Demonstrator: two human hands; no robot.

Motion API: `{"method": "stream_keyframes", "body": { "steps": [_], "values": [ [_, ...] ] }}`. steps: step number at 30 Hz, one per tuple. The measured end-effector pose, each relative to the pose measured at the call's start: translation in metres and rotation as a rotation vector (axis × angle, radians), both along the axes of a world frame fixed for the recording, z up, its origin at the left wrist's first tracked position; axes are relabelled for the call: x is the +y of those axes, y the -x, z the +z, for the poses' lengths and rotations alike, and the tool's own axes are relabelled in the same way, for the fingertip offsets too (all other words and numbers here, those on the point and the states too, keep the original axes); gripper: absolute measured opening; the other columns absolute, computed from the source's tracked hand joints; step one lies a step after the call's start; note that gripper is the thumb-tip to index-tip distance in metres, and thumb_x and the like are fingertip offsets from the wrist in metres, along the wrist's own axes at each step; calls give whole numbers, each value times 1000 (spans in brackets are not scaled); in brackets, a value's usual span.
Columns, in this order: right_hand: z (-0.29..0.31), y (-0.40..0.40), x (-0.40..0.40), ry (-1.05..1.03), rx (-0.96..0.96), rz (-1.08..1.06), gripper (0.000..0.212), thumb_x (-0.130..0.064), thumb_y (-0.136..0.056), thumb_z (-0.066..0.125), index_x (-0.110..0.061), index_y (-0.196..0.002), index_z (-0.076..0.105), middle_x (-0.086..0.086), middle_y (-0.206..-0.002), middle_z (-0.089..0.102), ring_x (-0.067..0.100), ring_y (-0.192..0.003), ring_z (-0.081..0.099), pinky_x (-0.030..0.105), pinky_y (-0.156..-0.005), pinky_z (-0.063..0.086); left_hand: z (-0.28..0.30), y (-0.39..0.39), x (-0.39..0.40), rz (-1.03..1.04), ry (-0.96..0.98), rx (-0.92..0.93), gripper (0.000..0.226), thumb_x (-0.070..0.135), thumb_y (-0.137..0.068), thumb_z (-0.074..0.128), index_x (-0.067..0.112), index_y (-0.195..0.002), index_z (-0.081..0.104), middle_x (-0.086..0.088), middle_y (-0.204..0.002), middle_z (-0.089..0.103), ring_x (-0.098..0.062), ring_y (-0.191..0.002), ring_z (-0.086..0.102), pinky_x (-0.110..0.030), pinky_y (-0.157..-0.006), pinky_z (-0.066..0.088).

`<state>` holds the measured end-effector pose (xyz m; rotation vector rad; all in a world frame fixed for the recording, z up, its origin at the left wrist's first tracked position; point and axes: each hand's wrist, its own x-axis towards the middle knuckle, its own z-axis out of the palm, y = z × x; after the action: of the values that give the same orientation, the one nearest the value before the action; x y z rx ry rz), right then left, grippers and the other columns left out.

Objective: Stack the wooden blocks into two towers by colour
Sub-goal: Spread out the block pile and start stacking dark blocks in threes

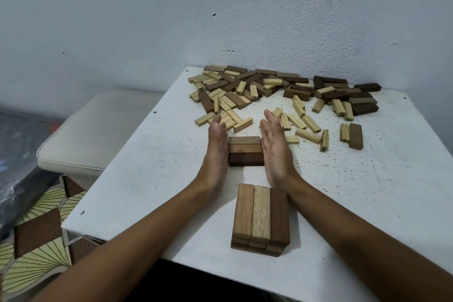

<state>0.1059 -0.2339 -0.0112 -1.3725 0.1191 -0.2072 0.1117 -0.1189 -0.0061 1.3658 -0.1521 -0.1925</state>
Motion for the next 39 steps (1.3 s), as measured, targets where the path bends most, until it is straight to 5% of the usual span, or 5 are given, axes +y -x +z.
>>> {"method": "stream_keyframes", "body": {
  "steps": [8, 13, 17, 21, 39],
  "values": [
    [6, 8, -25, 453, -51, -68, 34, -14, -95, 58, -26, -127, 55, -3, -129, 57, 12, -123, 50, 21, -95, 45, -4, -8, 23, 27, -326, -188, 52, 42, -91, 57, 40, -139, 37, 13, -138, 47, -6, -128, 44, -42, -109, 39],
    [10, 4, -57, 860, -27, 143, 51, -20, -83, 73, -31, -130, 56, -1, -130, 55, 13, -117, 51, 6, -79, 39, 1, -22, 48, -148, -703, -468, 82, 41, -67, 76, 34, -138, 37, 4, -132, 56, 7, -112, 49, -11, -87, 37],
    [12, 3, -66, 951, 67, 296, 76, -34, -73, 82, -40, -140, 44, 1, -135, 44, 22, -128, 46, 37, -101, 45, -2, -31, 52, -231, -811, -472, 92, 50, -61, 78, 41, -139, 32, 4, -134, 54, -7, -117, 48, -12, -84, 37],
    [10, 1, -66, 1006, 64, 331, 84, -35, -72, 83, -40, -143, 39, 2, -136, 43, 22, -129, 45, 45, -107, 43, -5, -38, 52, -245, -830, -467, 91, 48, -61, 81, 44, -137, 32, 7, -130, 58, -7, -112, 50, -19, -82, 41],
    [44, 3, -72, 977, -79, 283, 62, -17, -68, 86, -21, -123, 58, -3, -113, 62, 3, -99, 57, 8, -72, 41, 27, -57, 46, -301, -754, -577, 75, 33, -56, 92, 20, -119, 52, -1, -113, 66, 11, -90, 56, -5, -66, 39]
  ]
}}
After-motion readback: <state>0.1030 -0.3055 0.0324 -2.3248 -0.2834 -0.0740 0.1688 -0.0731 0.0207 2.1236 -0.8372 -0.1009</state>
